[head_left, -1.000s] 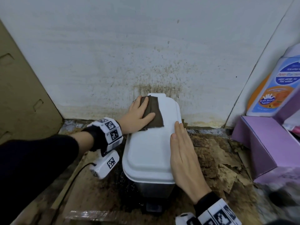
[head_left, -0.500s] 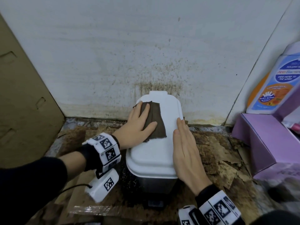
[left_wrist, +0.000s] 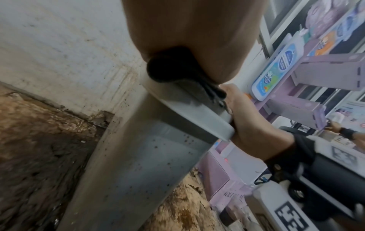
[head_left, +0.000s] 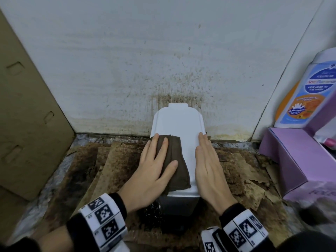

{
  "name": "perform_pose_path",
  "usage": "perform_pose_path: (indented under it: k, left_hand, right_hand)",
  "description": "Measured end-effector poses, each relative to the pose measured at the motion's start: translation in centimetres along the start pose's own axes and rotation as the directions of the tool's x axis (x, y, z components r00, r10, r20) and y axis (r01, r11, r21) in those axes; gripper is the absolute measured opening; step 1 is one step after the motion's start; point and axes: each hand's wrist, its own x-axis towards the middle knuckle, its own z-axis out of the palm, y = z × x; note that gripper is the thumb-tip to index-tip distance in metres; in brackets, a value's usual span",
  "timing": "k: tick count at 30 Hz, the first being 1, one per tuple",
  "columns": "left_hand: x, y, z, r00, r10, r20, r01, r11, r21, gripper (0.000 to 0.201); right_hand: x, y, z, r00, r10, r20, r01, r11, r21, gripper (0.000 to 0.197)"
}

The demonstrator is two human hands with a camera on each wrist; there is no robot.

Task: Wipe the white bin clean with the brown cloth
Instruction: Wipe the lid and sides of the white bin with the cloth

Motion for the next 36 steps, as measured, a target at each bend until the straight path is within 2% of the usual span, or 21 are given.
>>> perform_pose_path:
  k: [7,13,19,28,36]
  left_hand:
    - [5.1,-0.7,-2.5,0.993,-0.041,0.114,0.034,0.997,0.068,0.077]
    - [11.7,-1.5,-3.8,0.99,-0.075,0.116,0.059,0.99,0.132,0.079]
    - [15.2,-1.7,-4.6,0.99,-0.097,0.104,0.074,0.975,0.208,0.078]
    - [13.1,-1.8,-4.0,0.994,-0.065,0.085,0.053,0.988,0.144,0.079]
    - [4.9,-0.2,-2.2,0.993,-0.048,0.106,0.039,0.996,0.086,0.079]
  right_hand:
    - [0.2,-0.2,0.1,1.0,0.019,0.003,-0.019,0.999,0.026,0.056]
    - [0.0,0.0,0.0,1.0,0.021,0.001,-0.021,0.998,0.066,0.057]
    - [0.2,0.0,0.1,1.0,0.02,-0.006,-0.019,0.995,0.097,0.059]
    - [0.1,0.3,0.0,1.0,0.009,0.007,-0.009,0.998,0.054,0.059]
    - [0.1,0.5,0.0,1.0,0.01,0.017,-0.011,0.999,0.034,0.058]
